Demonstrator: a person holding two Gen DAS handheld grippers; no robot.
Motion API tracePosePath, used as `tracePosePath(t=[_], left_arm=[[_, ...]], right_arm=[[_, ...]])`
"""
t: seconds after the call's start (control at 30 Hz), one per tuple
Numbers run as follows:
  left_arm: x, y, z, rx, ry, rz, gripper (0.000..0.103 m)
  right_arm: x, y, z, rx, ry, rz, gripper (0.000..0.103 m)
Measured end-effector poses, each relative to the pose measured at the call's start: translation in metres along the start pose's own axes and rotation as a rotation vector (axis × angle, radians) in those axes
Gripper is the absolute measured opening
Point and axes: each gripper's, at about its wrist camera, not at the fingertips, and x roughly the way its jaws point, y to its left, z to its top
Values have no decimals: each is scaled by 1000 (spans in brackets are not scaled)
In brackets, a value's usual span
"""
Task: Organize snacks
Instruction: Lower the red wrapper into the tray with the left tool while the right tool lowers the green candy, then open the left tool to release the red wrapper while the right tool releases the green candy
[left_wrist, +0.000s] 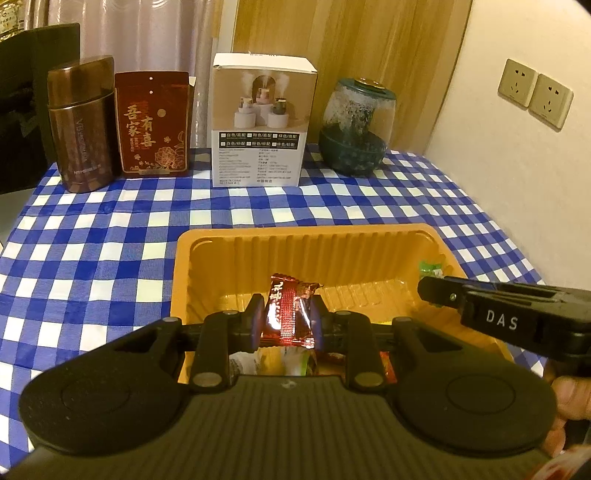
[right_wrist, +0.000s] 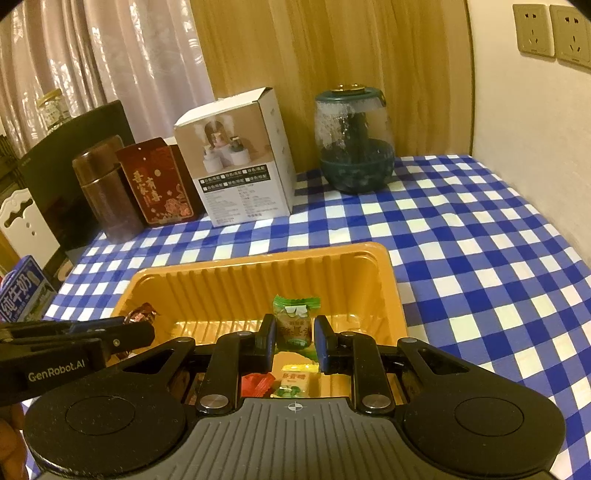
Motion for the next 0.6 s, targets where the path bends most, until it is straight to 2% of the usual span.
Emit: tracePosePath(t=[0.27, 0.3, 0.37, 0.4, 0.6], left_arm=[[1, 0, 0, 1, -2, -5, 24], [1, -1, 0, 6, -5, -6, 26], [0, 0, 0, 9, -17, 6, 41], [0, 1, 0, 10, -19, 9, 43], [-4, 8, 1, -2, -12, -2, 42]], right_arm=[[0, -1, -1, 2, 4, 0, 22], [0, -1, -1, 2, 4, 0, 22], [0, -1, -1, 3, 4, 1, 22], [0, -1, -1, 4, 3, 1, 22], [-1, 1, 0, 10, -4, 1, 22]])
